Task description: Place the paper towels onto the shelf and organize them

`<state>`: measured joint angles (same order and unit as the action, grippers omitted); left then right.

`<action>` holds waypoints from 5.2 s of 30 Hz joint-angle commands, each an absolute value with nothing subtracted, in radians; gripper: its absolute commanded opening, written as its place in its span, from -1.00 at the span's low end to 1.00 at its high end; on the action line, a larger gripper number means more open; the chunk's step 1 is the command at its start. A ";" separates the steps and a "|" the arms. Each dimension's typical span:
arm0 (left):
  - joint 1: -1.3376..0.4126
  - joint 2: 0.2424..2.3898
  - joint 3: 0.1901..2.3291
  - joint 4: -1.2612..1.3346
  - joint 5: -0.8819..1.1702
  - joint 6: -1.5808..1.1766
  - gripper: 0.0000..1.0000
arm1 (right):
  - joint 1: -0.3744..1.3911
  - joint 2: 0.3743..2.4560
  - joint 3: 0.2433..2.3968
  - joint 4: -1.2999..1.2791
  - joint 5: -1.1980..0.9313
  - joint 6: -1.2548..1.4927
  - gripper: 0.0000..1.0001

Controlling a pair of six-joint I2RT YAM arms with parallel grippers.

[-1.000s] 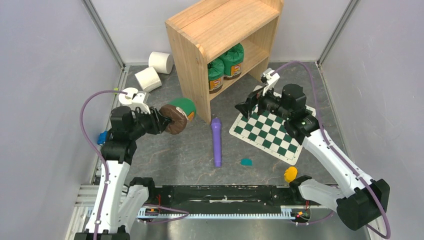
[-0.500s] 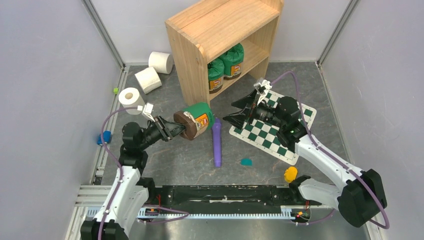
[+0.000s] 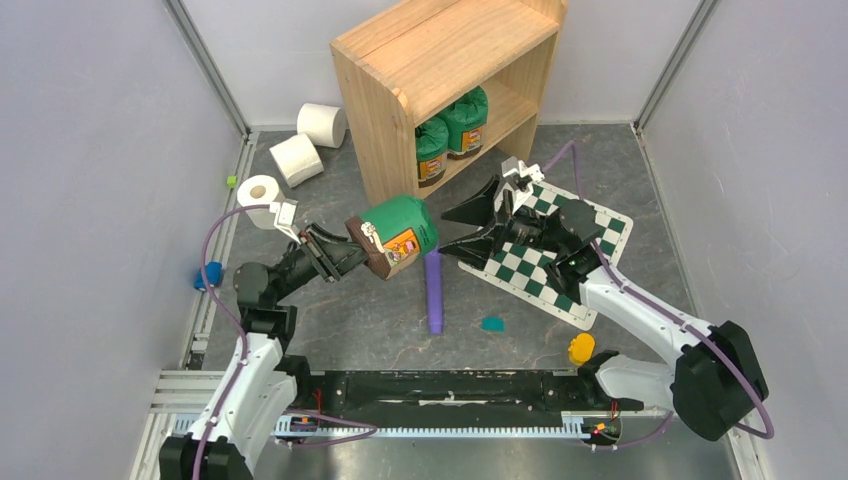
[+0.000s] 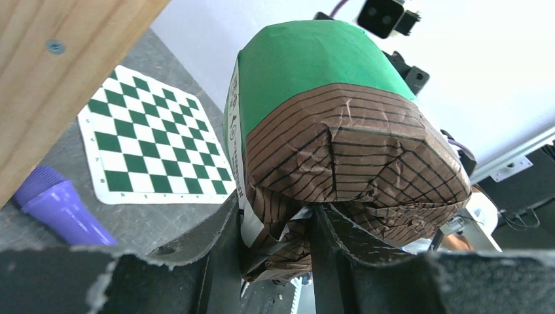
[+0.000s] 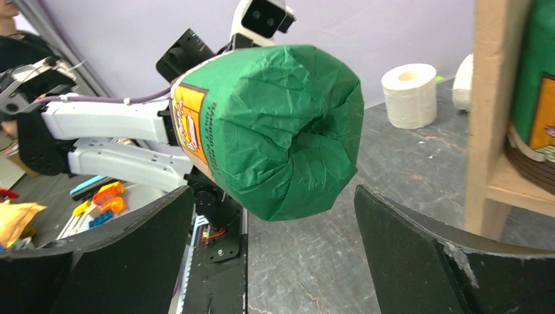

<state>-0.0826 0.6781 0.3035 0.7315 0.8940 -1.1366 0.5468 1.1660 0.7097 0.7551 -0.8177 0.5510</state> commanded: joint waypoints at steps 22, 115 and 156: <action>-0.189 0.734 0.350 1.039 0.858 -1.261 -0.53 | 0.653 1.272 0.796 1.151 -0.969 0.730 0.56; -0.268 0.611 0.626 -0.460 -0.064 -0.181 0.99 | 0.213 1.717 1.864 -0.524 -0.484 -1.095 -1.00; -0.268 0.622 0.624 -0.456 -0.046 -0.181 0.99 | 0.213 1.741 1.805 -0.360 -0.458 -1.139 -0.22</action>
